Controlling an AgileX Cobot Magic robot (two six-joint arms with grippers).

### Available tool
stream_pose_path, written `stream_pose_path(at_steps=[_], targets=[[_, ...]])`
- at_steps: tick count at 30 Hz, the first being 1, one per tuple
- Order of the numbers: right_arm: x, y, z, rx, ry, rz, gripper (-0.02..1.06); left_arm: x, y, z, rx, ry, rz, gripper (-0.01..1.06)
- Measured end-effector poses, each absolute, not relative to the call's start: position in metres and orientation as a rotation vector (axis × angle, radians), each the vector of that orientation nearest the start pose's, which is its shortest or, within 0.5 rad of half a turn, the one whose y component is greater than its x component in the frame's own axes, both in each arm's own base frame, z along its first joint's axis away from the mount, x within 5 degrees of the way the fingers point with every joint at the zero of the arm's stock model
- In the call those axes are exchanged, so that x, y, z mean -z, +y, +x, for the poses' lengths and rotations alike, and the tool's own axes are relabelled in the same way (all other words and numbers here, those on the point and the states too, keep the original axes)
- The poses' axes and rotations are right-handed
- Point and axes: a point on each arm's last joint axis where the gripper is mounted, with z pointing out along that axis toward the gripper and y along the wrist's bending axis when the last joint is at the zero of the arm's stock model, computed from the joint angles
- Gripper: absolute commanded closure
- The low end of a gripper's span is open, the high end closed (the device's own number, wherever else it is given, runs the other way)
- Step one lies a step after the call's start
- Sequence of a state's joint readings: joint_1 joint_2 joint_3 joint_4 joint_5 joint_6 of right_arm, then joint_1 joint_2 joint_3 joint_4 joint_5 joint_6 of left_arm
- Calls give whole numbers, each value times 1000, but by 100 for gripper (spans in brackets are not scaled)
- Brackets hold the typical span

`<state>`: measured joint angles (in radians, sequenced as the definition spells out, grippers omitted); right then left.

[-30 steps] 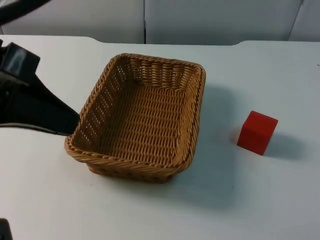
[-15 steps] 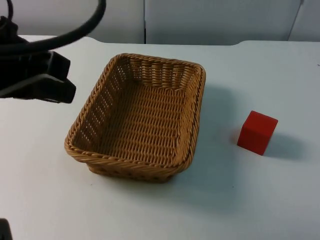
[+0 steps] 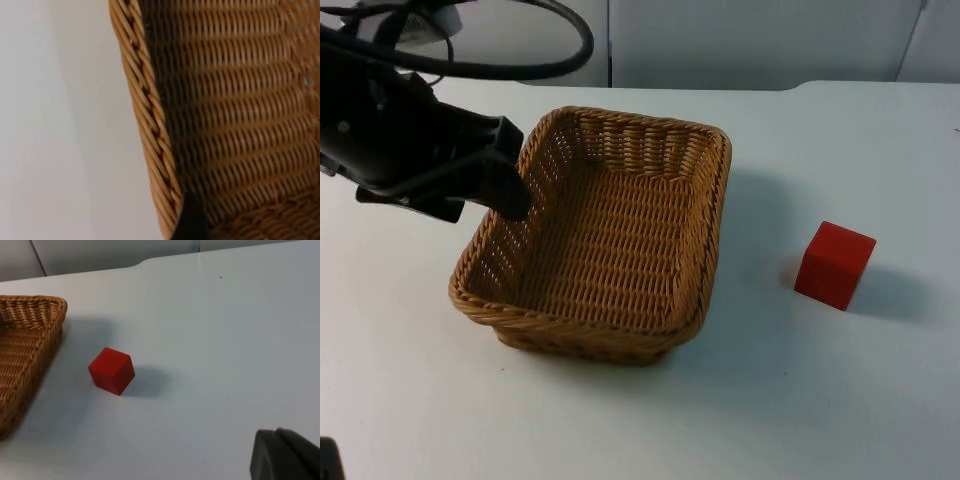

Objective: Pick up the basket with the left hand and place the cube into the basket with the right hand.

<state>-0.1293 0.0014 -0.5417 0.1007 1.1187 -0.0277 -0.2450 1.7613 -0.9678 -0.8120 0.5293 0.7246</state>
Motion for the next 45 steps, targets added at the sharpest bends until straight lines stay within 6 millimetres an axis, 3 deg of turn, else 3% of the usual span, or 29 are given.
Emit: stream_pose_path(at_steps=[9, 14, 21, 23, 24, 25, 30, 35, 41, 42, 45], targets=[[-284, 10, -11, -23, 2056, 94, 104, -145, -112, 348, 409, 2629, 551, 41], [-284, 10, -11, -23, 2056, 94, 104, -138, -112, 355, 372, 2624, 572, 41], [-284, 10, -11, -23, 2056, 94, 104, -105, -111, 356, 353, 2702, 592, 43], [-284, 10, -11, -23, 2056, 94, 104, -96, -112, 355, 375, 2736, 573, 65], [-284, 10, -11, -23, 2056, 94, 104, -94, -114, 354, 394, 2748, 568, 100], [-284, 10, -11, -23, 2056, 94, 104, -94, -114, 354, 394, 2748, 568, 105], [-284, 10, -11, -23, 2056, 94, 104, -96, -117, 354, 446, 2770, 535, 105], [-284, 10, -11, -23, 2056, 94, 104, -106, -104, 356, 592, 2823, 431, 105], [-284, 10, -11, -23, 2056, 94, 104, -152, -75, 361, 667, 2716, 253, 105], [-284, 10, -11, -23, 2056, 94, 104, -152, -75, 361, 667, 2716, 253, 105], [-284, 10, -11, -23, 2056, 94, 104, -178, -73, 358, 688, 2657, 234, 105]])
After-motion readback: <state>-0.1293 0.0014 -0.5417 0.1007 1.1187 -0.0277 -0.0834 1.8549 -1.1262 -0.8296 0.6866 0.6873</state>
